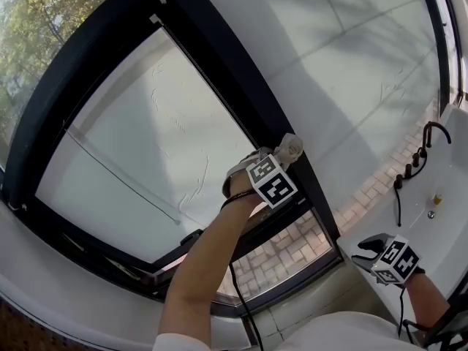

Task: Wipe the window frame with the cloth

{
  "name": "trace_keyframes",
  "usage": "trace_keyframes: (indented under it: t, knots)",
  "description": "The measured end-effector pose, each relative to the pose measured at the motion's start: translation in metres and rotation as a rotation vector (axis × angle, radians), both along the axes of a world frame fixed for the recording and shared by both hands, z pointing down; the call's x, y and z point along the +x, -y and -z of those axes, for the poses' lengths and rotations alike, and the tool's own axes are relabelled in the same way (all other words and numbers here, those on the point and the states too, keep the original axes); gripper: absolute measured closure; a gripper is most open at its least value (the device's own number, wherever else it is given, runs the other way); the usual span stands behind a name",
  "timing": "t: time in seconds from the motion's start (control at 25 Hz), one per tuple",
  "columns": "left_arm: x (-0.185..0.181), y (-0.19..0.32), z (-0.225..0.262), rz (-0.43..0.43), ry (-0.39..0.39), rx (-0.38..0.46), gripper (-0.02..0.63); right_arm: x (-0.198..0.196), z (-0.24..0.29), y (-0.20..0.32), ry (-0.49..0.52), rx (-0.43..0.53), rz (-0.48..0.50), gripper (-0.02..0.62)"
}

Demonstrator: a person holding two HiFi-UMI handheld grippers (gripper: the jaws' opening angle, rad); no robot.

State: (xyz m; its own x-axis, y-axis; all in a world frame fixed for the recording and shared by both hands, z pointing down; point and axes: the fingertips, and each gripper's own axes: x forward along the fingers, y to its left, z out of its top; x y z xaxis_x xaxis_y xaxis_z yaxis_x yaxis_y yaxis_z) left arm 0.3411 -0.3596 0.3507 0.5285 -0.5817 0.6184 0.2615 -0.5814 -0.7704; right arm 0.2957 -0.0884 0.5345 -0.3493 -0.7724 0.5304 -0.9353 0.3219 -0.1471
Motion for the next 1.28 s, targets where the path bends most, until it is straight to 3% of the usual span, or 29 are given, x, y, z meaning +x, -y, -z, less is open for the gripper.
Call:
trace_keyframes:
  t: [0.32,0.6,0.88,1.12,1.28]
  knots:
    - [0.001,-0.001,0.148,-0.026,-0.011,0.177,0.511,0.001,0.002,0.008,0.013,0.017,0.011,0.449]
    - [-0.006,0.004,0.269,0.02,-0.064,0.244,0.509,-0.001,0.006,0.015,0.019,0.037,0.024,0.449]
    - [0.004,0.001,0.403,0.036,-0.177,0.453,0.509,-0.001,0.012,0.021,-0.009,0.04,0.038,0.449]
    - [0.0,0.001,0.476,0.077,-0.225,0.563,0.509,0.006,0.02,0.016,-0.015,0.047,0.014,0.449]
    - [-0.007,0.004,0.489,0.123,-0.229,0.55,0.509,0.01,0.017,0.01,-0.011,0.044,-0.007,0.449]
